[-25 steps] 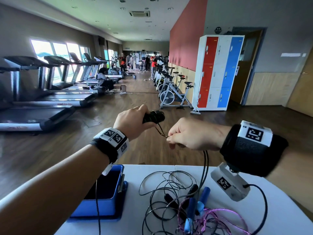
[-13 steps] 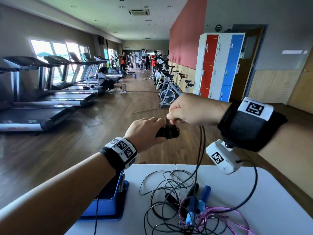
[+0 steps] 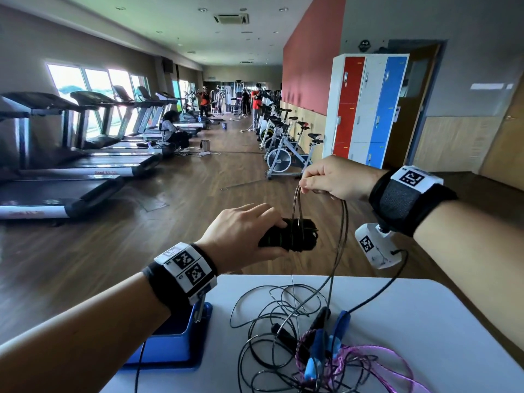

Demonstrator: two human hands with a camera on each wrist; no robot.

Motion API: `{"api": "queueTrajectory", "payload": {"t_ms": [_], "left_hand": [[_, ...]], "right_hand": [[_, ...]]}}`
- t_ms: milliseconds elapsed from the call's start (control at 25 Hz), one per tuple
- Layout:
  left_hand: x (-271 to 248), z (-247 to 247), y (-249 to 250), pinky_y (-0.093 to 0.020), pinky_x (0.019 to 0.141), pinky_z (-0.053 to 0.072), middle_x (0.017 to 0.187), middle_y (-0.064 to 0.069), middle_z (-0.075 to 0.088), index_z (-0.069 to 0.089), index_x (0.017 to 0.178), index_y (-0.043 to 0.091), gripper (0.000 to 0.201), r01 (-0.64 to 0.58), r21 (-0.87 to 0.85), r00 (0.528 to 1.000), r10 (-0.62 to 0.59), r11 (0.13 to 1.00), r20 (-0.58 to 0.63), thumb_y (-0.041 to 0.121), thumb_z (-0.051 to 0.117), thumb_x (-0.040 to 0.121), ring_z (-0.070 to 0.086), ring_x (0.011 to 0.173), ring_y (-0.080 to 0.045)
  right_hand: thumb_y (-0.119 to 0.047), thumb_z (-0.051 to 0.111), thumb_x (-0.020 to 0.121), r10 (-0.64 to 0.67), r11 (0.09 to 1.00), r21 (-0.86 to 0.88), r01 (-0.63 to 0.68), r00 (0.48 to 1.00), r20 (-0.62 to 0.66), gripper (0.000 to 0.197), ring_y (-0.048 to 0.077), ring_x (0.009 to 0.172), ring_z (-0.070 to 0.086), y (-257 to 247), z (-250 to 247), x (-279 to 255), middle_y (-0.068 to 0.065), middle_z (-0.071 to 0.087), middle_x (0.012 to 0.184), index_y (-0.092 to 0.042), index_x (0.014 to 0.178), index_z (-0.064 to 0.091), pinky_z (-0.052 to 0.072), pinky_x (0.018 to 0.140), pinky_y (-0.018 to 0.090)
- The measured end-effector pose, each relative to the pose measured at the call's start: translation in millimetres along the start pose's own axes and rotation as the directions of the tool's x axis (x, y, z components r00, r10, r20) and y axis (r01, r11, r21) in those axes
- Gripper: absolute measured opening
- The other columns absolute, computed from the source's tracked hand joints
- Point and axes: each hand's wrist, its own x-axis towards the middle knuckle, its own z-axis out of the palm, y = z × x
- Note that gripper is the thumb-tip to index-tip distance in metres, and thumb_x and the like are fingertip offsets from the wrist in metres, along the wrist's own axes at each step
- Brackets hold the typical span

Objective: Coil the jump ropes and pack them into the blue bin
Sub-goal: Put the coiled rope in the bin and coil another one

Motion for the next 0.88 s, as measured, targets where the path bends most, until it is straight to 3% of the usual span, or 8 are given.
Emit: {"api": "queueTrajectory", "payload": {"t_ms": [120, 200, 280, 360, 480, 600, 720, 880], "left_hand": [[-6, 4, -7, -0.033, 0.062, 0.054, 0.1, 0.01, 0.065, 0.059, 0.111, 0.028, 0.049, 0.046, 0.07, 0.994, -0.052, 0.996, 0.091, 0.066, 0.058, 0.08, 0.065, 0.088, -0.018], [-10, 10, -13, -0.034, 0.065, 0.053, 0.101, 0.01, 0.065, 0.057, 0.111, 0.029, 0.05, 0.152, 0.127, 0.974, -0.171, 0.98, 0.147, 0.068, 0.054, 0.08, 0.066, 0.089, -0.02], [-11, 12, -22, -0.034, 0.068, 0.051, 0.105, 0.009, 0.065, 0.055, 0.113, 0.029, 0.048, 0.273, 0.172, 0.94, -0.3, 0.947, 0.161, 0.066, 0.058, 0.082, 0.066, 0.092, -0.021], [-9, 9, -31, -0.033, 0.067, 0.046, 0.108, 0.009, 0.065, 0.055, 0.114, 0.029, 0.048, 0.321, 0.189, 0.927, -0.349, 0.928, 0.136, 0.065, 0.064, 0.083, 0.066, 0.092, -0.022], [-4, -2, -40, -0.031, 0.066, 0.044, 0.109, 0.008, 0.066, 0.058, 0.115, 0.028, 0.05, 0.331, 0.134, 0.937, -0.342, 0.934, 0.072, 0.063, 0.068, 0.081, 0.066, 0.091, -0.022], [9, -18, -38, -0.032, 0.069, 0.05, 0.109, 0.01, 0.066, 0.057, 0.115, 0.029, 0.052, 0.321, 0.105, 0.945, -0.325, 0.941, 0.033, 0.068, 0.066, 0.081, 0.065, 0.089, -0.018], [26, -33, -30, -0.031, 0.069, 0.05, 0.105, 0.014, 0.064, 0.056, 0.112, 0.031, 0.048, 0.321, 0.025, 0.947, -0.321, 0.947, 0.001, 0.067, 0.066, 0.082, 0.063, 0.085, -0.014], [37, -38, -13, -0.032, 0.071, 0.05, 0.107, 0.017, 0.061, 0.051, 0.118, 0.037, 0.047, 0.277, -0.056, 0.96, -0.278, 0.959, -0.017, 0.065, 0.066, 0.084, 0.062, 0.088, -0.014]], "right_hand": [[-0.021, 0.056, 0.1, 0.094, 0.965, 0.247, -0.093, 0.996, 0.01, 0.032, 0.016, 0.05, 0.033, -6, 2, -5, -0.008, 0.044, 0.051, -0.013, 0.069, 0.061, 0.028, 0.049, 0.027], [-0.026, 0.056, 0.097, 0.127, 0.926, 0.35, -0.141, 0.99, 0.063, 0.04, 0.014, 0.045, 0.028, -20, 7, -13, -0.003, 0.041, 0.052, -0.016, 0.059, 0.051, 0.022, 0.045, 0.024], [-0.037, 0.059, 0.098, 0.081, 0.957, 0.273, -0.101, 0.993, 0.082, 0.051, 0.014, 0.041, 0.027, -32, 21, -25, 0.0, 0.041, 0.049, -0.021, 0.051, 0.046, 0.021, 0.044, 0.025], [-0.041, 0.061, 0.097, 0.05, 0.964, 0.254, -0.077, 0.993, 0.11, 0.053, 0.016, 0.04, 0.03, -35, 44, -39, 0.003, 0.044, 0.049, -0.018, 0.051, 0.051, 0.024, 0.043, 0.025], [-0.025, 0.059, 0.098, 0.142, 0.867, 0.431, -0.25, 0.953, 0.267, 0.035, 0.019, 0.04, 0.041, -17, 80, -62, 0.007, 0.052, 0.055, -0.012, 0.065, 0.058, 0.039, 0.04, 0.024], [-0.01, 0.054, 0.09, 0.145, 0.785, 0.523, -0.332, 0.919, 0.366, 0.013, 0.02, 0.046, 0.048, 7, 111, -76, 0.006, 0.051, 0.055, -0.003, 0.087, 0.064, 0.051, 0.048, 0.03], [0.0, 0.041, 0.093, 0.169, 0.76, 0.57, -0.312, 0.942, 0.29, 0.023, 0.017, 0.041, 0.045, 18, 141, -75, 0.006, 0.047, 0.051, -0.001, 0.087, 0.063, 0.046, 0.043, 0.028], [-0.002, 0.042, 0.088, 0.175, 0.769, 0.588, -0.251, 0.967, 0.184, 0.026, 0.018, 0.041, 0.045, 23, 168, -67, 0.006, 0.052, 0.051, -0.005, 0.075, 0.065, 0.039, 0.043, 0.029]]}}
